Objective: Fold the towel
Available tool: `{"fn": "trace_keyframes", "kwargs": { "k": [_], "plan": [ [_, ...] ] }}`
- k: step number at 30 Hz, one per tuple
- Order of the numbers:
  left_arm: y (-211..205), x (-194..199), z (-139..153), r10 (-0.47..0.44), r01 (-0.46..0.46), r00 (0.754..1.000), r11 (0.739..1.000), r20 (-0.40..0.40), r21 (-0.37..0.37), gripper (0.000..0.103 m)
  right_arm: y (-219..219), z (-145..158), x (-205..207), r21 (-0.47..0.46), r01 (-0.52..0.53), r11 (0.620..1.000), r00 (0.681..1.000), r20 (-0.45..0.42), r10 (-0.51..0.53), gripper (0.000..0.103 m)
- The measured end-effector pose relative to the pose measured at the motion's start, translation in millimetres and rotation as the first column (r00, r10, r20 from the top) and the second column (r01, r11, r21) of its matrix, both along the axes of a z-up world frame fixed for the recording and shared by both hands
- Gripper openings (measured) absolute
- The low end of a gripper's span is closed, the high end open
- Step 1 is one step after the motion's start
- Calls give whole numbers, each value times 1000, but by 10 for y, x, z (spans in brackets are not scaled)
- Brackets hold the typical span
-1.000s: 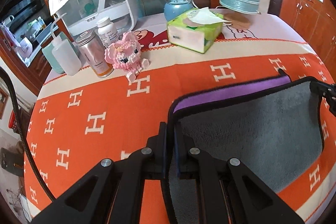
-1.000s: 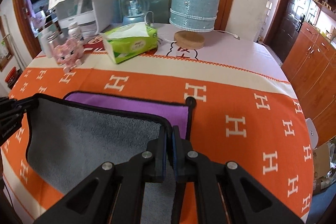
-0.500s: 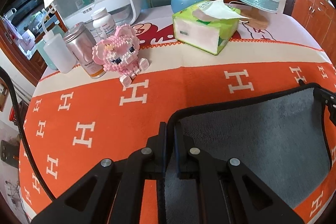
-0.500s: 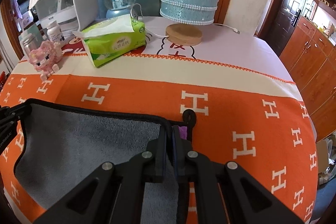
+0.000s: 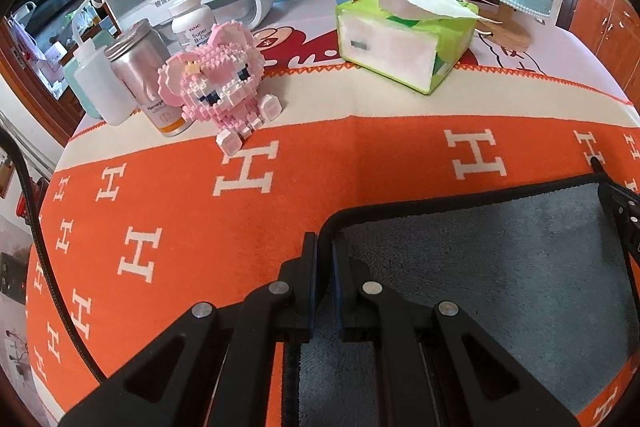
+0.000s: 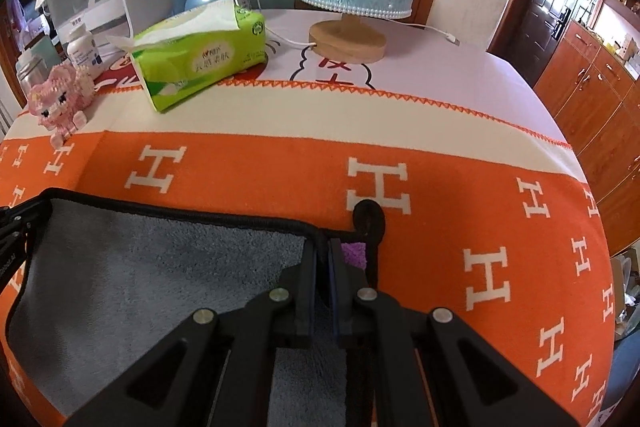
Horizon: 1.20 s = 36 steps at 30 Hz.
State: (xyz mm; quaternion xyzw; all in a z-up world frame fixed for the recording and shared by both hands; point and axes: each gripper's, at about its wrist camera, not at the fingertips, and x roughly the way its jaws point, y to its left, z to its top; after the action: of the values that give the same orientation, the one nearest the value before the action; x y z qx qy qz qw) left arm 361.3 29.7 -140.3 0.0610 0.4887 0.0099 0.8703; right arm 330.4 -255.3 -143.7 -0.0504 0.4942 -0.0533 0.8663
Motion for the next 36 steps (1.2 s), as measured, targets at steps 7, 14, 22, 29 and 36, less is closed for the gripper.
{"fn": "trace_keyframes", "kwargs": {
  "k": [7, 14, 22, 29, 36],
  "plan": [
    [-3, 36, -25, 30, -29, 1000, 999, -6, 28, 26, 24, 8, 60, -20, 11, 1000, 1000, -23, -11, 11],
    [172, 69, 1, 95, -96, 995, 995, -28, -32, 71, -5, 142, 34, -21, 37, 999, 999, 10, -37, 45],
    [213, -16, 51, 86, -90, 995, 993, -42, -83, 87, -25, 229, -50, 5, 52, 999, 999, 10, -53, 45],
    [161, -161, 205, 62, -64, 998, 991, -23, -116, 100, -28, 277, -171, 25, 65, 998, 998, 8, -65, 45],
    [154, -342, 303, 53, -55, 998, 990, -25, -129, 100, 30, 354, -378, 55, 62, 997, 998, 6, -63, 45]
  ]
}}
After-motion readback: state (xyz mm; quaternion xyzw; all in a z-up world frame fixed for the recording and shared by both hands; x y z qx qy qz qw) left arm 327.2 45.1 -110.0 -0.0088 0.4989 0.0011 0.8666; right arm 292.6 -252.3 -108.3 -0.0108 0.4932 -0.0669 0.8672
